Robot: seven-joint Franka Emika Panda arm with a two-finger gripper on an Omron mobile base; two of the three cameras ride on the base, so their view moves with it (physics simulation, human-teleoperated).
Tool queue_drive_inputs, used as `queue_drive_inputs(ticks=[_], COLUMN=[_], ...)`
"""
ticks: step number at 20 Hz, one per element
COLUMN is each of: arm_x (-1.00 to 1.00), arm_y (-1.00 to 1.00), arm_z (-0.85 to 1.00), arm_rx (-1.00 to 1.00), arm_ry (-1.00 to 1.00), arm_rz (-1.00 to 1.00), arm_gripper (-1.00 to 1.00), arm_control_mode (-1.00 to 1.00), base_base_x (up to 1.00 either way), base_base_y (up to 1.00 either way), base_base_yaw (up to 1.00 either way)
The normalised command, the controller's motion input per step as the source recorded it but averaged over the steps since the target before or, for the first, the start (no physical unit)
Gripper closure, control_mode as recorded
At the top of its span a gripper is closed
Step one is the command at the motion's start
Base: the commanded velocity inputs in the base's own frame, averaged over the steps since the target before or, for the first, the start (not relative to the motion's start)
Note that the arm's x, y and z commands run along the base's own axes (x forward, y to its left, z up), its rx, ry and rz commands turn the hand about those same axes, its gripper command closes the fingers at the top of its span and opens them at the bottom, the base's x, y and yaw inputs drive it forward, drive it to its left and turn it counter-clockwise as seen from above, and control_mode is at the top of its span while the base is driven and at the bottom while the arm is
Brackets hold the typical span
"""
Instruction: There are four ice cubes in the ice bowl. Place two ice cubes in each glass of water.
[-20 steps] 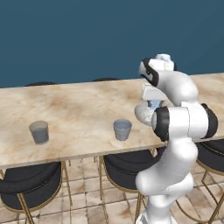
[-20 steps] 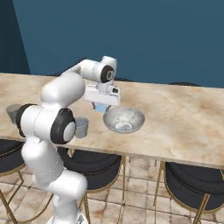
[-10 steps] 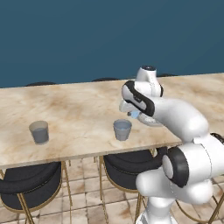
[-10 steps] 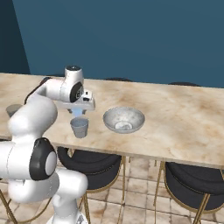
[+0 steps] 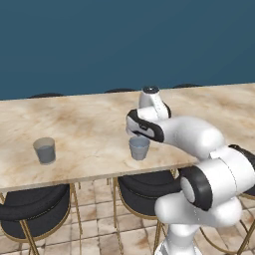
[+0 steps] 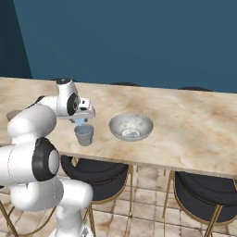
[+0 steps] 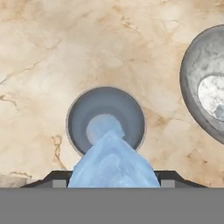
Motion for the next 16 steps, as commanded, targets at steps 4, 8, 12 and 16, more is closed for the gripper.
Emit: queue_drive_inputs(ticks=[4, 8, 12, 16], arm_x=[0.82, 0.29, -0.04, 0.00], arm_y=[0.00, 0.09, 0.22, 0.14], arm_z=[0.00, -0.03, -0.47, -0.43], arm_rx=[0.00, 0.03, 0.00, 0.00], arm_ry=[0.07, 0.11, 0.07, 0.04], arm_rz=[0.00, 0.00, 0.00, 0.00], arm_gripper=[1.00, 1.00, 1.00, 1.00], arm_control_mode=[-1.00, -1.00, -1.00, -1.00], base_base_x=[0.00, 0.00, 0.00, 0.00], base_base_y=[0.00, 0.00, 0.00, 0.00], base_base_yaw=[0.00, 0.00, 0.00, 0.00])
